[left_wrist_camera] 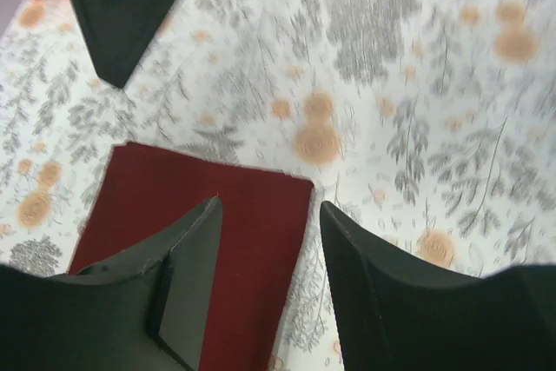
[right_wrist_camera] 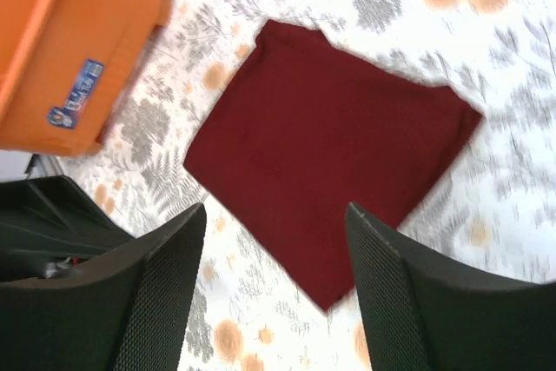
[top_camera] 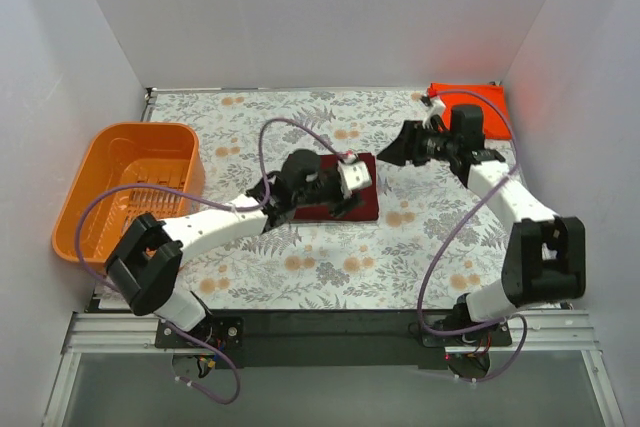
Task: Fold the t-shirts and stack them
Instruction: Fold the tshirt, then neatly place the folded tshirt to the corner
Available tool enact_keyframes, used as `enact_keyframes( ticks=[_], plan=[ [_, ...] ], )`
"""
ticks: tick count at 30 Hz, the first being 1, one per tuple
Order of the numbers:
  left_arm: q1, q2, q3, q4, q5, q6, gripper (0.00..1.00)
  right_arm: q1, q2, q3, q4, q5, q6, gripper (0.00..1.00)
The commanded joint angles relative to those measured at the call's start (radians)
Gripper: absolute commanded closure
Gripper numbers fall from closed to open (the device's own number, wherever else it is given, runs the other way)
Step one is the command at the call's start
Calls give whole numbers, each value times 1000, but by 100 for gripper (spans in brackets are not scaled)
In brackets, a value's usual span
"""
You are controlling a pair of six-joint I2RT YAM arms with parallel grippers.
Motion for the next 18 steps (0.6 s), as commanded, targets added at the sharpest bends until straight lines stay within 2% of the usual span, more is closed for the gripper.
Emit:
enact_keyframes(
  ticks=[1, 5, 13, 16, 18],
  plan=[
    [-71, 64, -152, 107, -292, 285, 52, -61, -134, -219, 54, 123, 126, 27],
    [-167, 168, -189, 196, -325, 403, 50, -102, -217, -350, 117, 151, 152, 24],
    [-220, 360, -226, 513, -379, 639, 49, -196, -136, -370, 131, 64, 179, 24],
    [-221, 432, -204, 535, -390, 655, 49, -213, -110, -371, 131, 54, 182, 23],
    [-221, 467, -192, 552, -387, 650, 55, -216, -101, -390, 164, 47, 203, 23]
  ],
)
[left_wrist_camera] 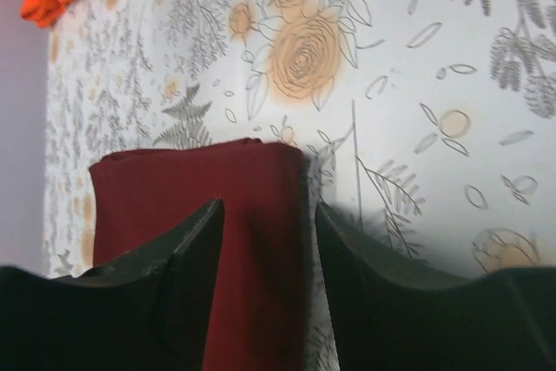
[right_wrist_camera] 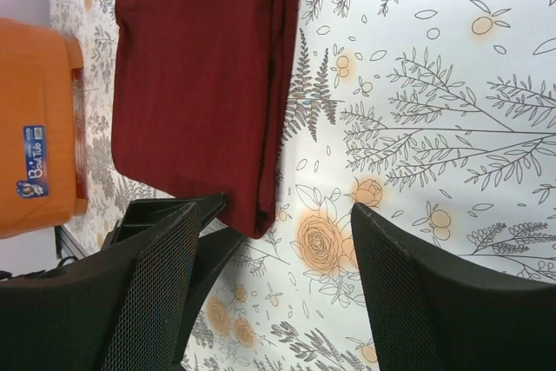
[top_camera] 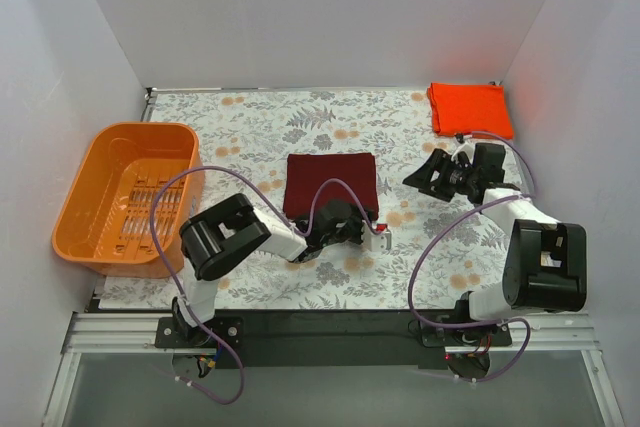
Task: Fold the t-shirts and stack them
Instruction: Neatly place the folded tshirt to the corner
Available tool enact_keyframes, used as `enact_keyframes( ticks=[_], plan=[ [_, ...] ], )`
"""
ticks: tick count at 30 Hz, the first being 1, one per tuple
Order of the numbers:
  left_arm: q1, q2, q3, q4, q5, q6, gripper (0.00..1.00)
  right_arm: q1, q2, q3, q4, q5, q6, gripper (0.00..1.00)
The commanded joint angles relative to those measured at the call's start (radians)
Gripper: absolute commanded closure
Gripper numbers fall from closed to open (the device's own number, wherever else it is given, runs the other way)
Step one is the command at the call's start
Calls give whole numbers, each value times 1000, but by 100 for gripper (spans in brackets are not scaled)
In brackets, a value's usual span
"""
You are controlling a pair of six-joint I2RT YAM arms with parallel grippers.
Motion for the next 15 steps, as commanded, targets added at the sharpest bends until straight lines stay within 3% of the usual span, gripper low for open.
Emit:
enact_keyframes(
  ticks=[1, 2, 6, 8, 12, 15],
  plan=[
    [0, 59, 11, 39, -20, 52, 59, -7, 11, -16, 88, -44, 45, 23],
    [2, 65, 18, 39, -15, 31, 73, -7, 13, -39, 125, -49, 57, 23],
    [14, 71, 58, 39, -2, -49, 100, -7, 46, -103, 248, -75, 128, 23],
    [32, 27, 72, 22, 26, -95, 100, -7, 65, -128, 303, -75, 198, 21],
    [59, -58, 130, -88, 138, -256, 100, 3, 132, -214, 600, -95, 385, 11],
    [66, -90, 161, -126, 167, -294, 100, 30, 180, -226, 719, -92, 503, 11]
  ],
)
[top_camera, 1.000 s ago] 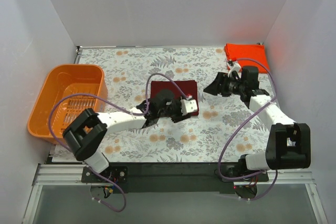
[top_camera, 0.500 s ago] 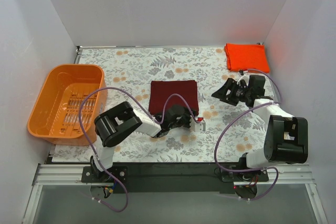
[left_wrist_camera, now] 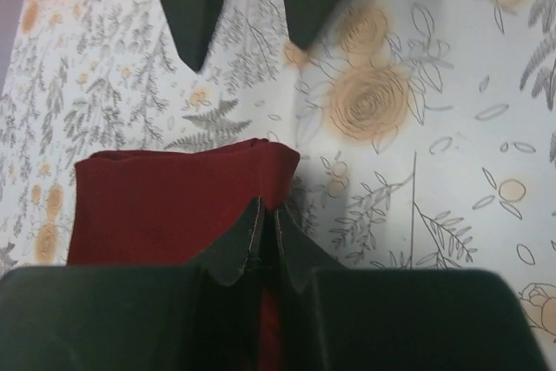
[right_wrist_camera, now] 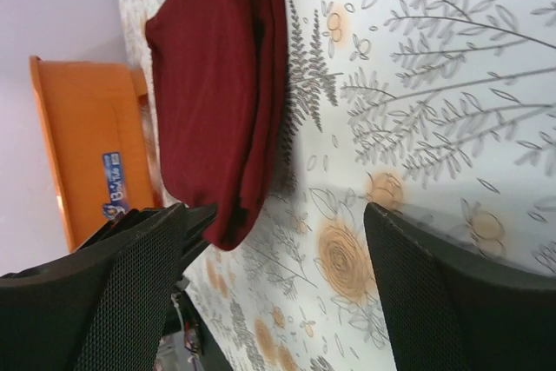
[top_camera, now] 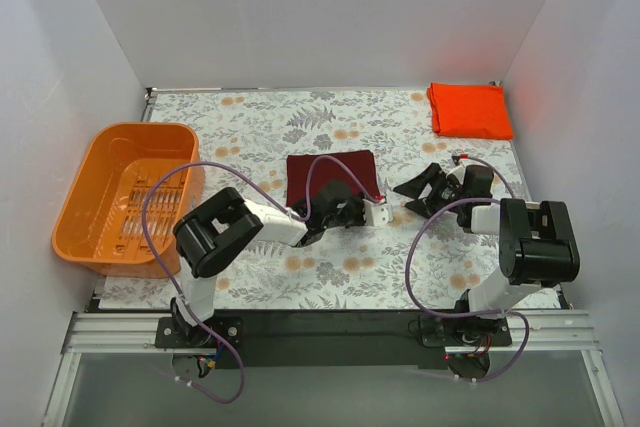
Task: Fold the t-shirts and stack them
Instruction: Neatly place the folded tshirt to the corner
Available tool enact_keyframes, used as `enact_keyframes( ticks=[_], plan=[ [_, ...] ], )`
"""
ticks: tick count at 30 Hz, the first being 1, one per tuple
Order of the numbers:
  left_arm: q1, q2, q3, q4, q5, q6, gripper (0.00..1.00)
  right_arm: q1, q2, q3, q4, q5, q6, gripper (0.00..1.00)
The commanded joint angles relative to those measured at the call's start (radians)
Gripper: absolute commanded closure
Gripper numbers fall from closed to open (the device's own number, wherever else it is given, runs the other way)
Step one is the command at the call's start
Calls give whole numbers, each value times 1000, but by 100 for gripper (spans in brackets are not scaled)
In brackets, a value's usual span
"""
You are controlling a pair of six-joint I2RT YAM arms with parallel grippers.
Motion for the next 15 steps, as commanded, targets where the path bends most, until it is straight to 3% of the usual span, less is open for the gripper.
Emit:
enact_keyframes(
  ticks=[1, 11, 15],
  plan=[
    [12, -108, 57, -63, 96, -106, 100, 33, 40, -7, 317, -18, 183, 12],
    [12, -118, 64, -71, 104, -141, 100, 170, 201, -24, 542, 89, 395, 13],
    [13, -125, 66, -66, 113, -163, 100, 208, 267, 8, 583, 181, 406, 23]
  ],
)
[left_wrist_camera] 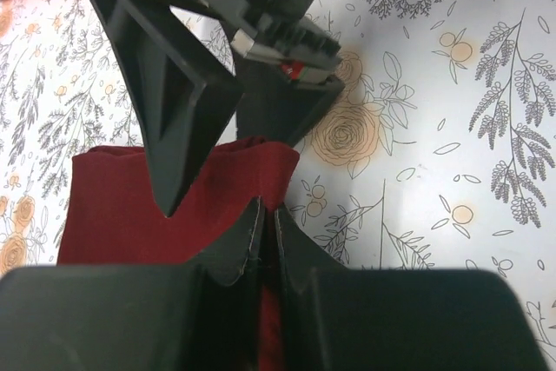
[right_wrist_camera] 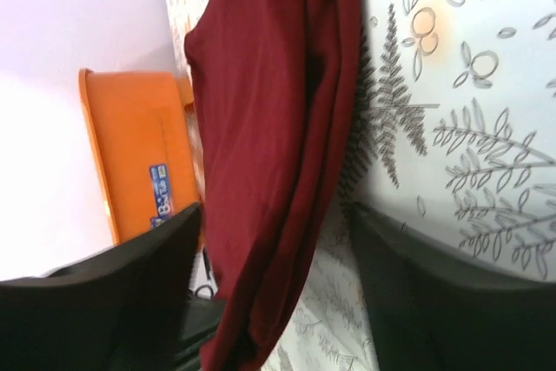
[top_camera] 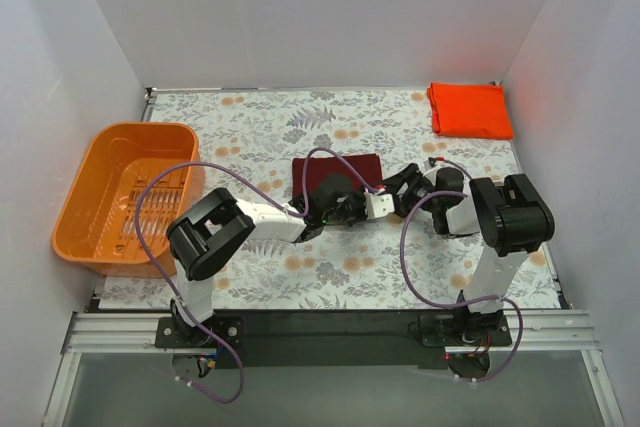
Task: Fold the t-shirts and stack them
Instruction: Neatly place the folded tshirt to the corner
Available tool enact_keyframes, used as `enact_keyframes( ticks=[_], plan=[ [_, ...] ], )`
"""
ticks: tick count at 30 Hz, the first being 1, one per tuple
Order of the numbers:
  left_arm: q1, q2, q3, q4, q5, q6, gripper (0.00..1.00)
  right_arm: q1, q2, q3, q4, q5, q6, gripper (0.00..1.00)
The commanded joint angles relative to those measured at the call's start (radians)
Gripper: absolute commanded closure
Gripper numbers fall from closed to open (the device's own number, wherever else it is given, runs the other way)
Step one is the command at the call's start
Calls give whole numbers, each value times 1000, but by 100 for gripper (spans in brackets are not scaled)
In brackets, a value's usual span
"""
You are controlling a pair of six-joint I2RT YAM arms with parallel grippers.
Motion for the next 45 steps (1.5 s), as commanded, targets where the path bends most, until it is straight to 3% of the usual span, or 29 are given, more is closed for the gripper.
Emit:
enact_keyframes(
  ticks=[1, 4, 16, 18, 21, 22, 23, 24, 28, 33, 39, 45],
  plan=[
    [-2, -66, 26, 3, 25, -34, 100, 25, 39, 33, 124, 114, 48, 31],
    [-2, -64, 29, 7, 31, -45, 100, 48, 105, 74, 134, 137, 71, 36],
    [8, -52, 29, 23, 44, -66, 100, 88, 243, 154, 164, 171, 86, 41],
    [16, -41, 58, 5, 45, -92, 100, 101, 254, 168, 163, 168, 83, 46],
    [25, -29, 80, -15, 44, -130, 100, 116, 237, 180, 125, 160, 39, 74],
    [28, -33, 95, -32, 47, -143, 100, 116, 228, 186, 108, 163, -5, 89],
    [28, -41, 104, -50, 45, -158, 98, 118, 217, 196, 83, 168, -38, 96],
    [30, -53, 109, -96, 42, -195, 84, 114, 191, 234, -3, 169, -77, 99],
    [42, -133, 149, -315, 80, -337, 61, 84, 153, 378, -249, 160, -272, 99],
    [106, -292, 95, -544, 137, -505, 43, 53, 143, 606, -550, 226, -614, 99],
    [171, -444, 5, -729, 151, -574, 38, 3, 229, 950, -846, 264, -997, 99],
    [264, -543, -81, -777, 200, -559, 36, -79, 387, 1327, -1033, 327, -1194, 99]
  ],
)
